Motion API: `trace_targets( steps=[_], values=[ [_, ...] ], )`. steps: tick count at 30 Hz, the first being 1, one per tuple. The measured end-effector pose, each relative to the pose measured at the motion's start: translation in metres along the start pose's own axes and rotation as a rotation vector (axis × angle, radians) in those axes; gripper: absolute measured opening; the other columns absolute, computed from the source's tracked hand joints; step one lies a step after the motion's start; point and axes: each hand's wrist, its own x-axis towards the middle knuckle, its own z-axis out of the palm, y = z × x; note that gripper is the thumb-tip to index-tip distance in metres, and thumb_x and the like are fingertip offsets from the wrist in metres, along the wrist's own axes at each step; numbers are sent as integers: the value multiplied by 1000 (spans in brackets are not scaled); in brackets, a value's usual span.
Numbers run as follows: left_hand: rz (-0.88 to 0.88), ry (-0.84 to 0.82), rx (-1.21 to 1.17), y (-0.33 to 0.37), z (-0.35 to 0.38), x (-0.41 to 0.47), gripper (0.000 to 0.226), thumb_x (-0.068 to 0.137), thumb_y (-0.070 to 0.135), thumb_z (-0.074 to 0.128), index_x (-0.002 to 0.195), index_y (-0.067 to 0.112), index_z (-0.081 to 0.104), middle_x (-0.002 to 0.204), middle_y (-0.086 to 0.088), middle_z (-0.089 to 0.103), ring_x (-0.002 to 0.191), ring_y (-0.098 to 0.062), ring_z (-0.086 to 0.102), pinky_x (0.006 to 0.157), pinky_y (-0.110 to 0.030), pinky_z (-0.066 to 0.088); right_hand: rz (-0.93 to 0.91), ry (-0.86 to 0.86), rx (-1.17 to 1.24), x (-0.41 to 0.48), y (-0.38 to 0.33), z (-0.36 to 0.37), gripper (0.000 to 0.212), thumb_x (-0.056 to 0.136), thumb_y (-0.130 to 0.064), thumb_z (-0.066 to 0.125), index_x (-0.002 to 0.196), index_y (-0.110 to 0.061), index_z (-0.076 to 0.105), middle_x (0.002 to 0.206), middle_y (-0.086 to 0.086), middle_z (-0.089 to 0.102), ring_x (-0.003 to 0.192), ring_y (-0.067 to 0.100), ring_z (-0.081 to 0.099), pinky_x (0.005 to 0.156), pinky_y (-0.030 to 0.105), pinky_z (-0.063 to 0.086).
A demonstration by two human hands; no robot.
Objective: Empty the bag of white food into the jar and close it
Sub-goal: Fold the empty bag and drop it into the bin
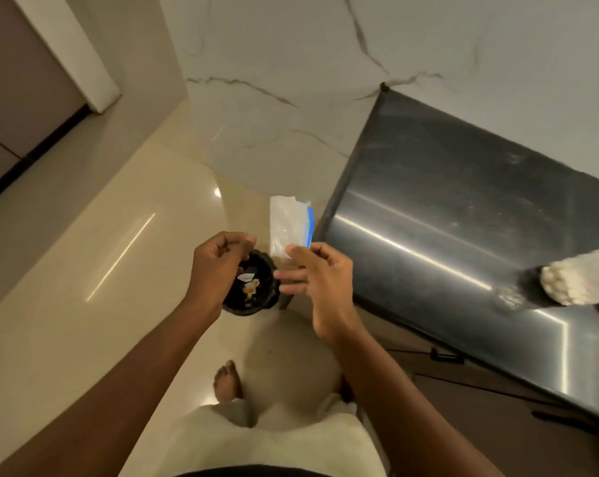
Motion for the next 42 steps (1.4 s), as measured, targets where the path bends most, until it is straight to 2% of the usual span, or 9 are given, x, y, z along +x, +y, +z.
trace_targets(
  steps=[4, 11, 16, 21, 25, 28, 31, 39, 42],
  values=[
    [-71, 59, 78, -29, -49, 38, 6, 93, 19, 73, 95, 22, 78, 91, 0, 77, 79, -11, 70, 72, -31, 55, 62, 37, -81, 17, 56, 61, 15, 94, -27, 74, 94, -12, 75, 81, 14, 79, 58, 25, 74, 49, 31, 59],
    [-129, 88, 243, -102, -89, 103, 8, 95, 15, 71, 101, 18, 76, 100, -4, 76, 96, -22, 70, 81, -31, 53, 195, 119, -315, 123, 184, 93, 24, 92, -31, 71, 93, -6, 72, 82, 11, 80, 56, 21, 68, 52, 36, 60],
    [-136, 52, 282, -173, -92, 154, 10, 95, 18, 72, 105, 18, 76, 103, -5, 75, 101, -23, 70, 88, -35, 55, 266, 169, -570, 222, 291, 80, 33, 94, -27, 70, 85, 5, 67, 91, 27, 75, 69, 30, 64, 68, 50, 61],
    [-123, 33, 265, -242, -84, 204, 11, 97, 19, 71, 107, 18, 75, 106, -6, 74, 105, -24, 70, 94, -41, 57, 400, 153, -660, 299, 388, 62, 42, 97, -32, 67, 118, 4, 70, 112, 21, 76, 98, 38, 74, 80, 46, 62],
    [-135, 4, 247, -279, -80, 219, 12, 96, 22, 72, 108, 21, 74, 102, -1, 74, 102, -18, 70, 89, -34, 57, 526, 123, -632, 330, 424, 56, 57, 98, -41, 68, 139, -3, 58, 131, 18, 67, 112, 34, 68, 87, 45, 62],
    [-146, -33, 243, -282, -81, 208, 17, 95, 22, 74, 112, 21, 74, 99, 3, 75, 98, -11, 70, 83, -24, 52, 577, 79, -656, 322, 421, 50, 71, 100, -34, 67, 157, -4, 37, 158, 19, 46, 137, 39, 52, 106, 54, 52],
    [-142, -45, 259, -261, -83, 179, 17, 94, 20, 76, 111, 20, 75, 96, 3, 76, 93, -9, 70, 80, -20, 50, 518, 19, -715, 293, 396, 46, 67, 102, -27, 65, 158, -3, 36, 163, 19, 39, 146, 40, 44, 115, 54, 43],
    [-103, -39, 324, -155, -99, 65, 6, 96, 21, 74, 102, 21, 77, 97, 4, 76, 90, -8, 69, 87, -26, 54, -5, -243, -1257, 160, 240, 34, 50, 106, -27, 51, 153, -11, 48, 156, 13, 52, 140, 32, 52, 110, 45, 46],
    [-37, -39, 377, -113, -104, 23, 6, 96, 20, 72, 99, 22, 77, 98, 9, 77, 85, 3, 67, 81, -13, 50, -73, -281, -1323, 103, 181, 35, 52, 108, -30, 46, 158, -17, 40, 159, 10, 48, 142, 31, 48, 110, 45, 46]
  ],
)
